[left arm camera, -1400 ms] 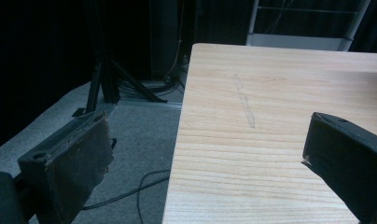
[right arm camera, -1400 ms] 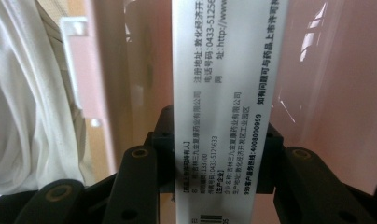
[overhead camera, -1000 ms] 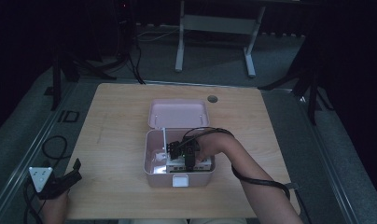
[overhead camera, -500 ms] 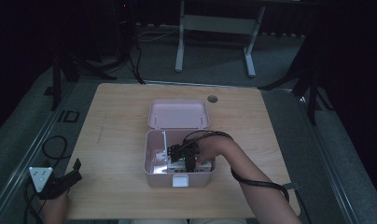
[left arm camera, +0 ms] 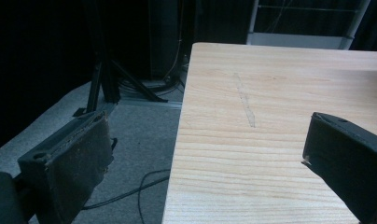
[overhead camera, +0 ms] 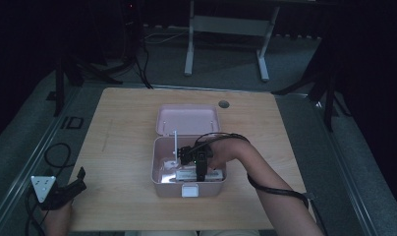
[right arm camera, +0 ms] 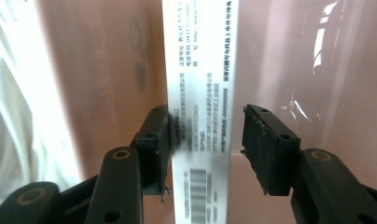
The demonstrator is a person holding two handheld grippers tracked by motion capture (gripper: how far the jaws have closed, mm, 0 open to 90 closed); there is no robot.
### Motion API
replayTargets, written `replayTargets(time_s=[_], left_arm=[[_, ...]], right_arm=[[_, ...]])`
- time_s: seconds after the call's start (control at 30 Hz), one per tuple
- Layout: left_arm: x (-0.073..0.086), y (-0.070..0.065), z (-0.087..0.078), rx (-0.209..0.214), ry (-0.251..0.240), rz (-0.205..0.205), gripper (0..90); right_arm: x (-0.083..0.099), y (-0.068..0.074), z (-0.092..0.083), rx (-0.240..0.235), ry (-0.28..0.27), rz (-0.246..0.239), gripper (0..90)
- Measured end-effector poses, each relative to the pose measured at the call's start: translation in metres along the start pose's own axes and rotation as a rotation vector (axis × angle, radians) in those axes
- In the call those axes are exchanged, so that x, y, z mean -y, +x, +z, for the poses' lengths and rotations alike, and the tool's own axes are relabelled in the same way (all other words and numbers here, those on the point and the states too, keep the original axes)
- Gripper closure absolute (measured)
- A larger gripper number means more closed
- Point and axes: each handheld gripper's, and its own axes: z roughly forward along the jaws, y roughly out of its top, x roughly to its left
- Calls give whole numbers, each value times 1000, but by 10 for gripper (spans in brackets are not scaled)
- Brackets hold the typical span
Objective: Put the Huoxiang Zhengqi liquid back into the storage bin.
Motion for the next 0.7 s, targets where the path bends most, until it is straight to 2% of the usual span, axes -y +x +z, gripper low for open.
replayTargets(time_s=[0.27, 0.5, 0.63, 0.7], left_arm=[[0, 0, 0, 0, 1, 2, 16], [0, 0, 0, -1, 1, 4, 15], [0, 0, 0, -1, 1, 2, 16], [0, 0, 0, -1, 0, 2, 15]], right_arm=[[12, 2, -26, 39, -47, 18, 478], [27, 1, -50, 69, -117, 40, 425], [35, 0, -57, 86, -139, 59, 378], [42, -2, -62, 91, -173, 73, 315]])
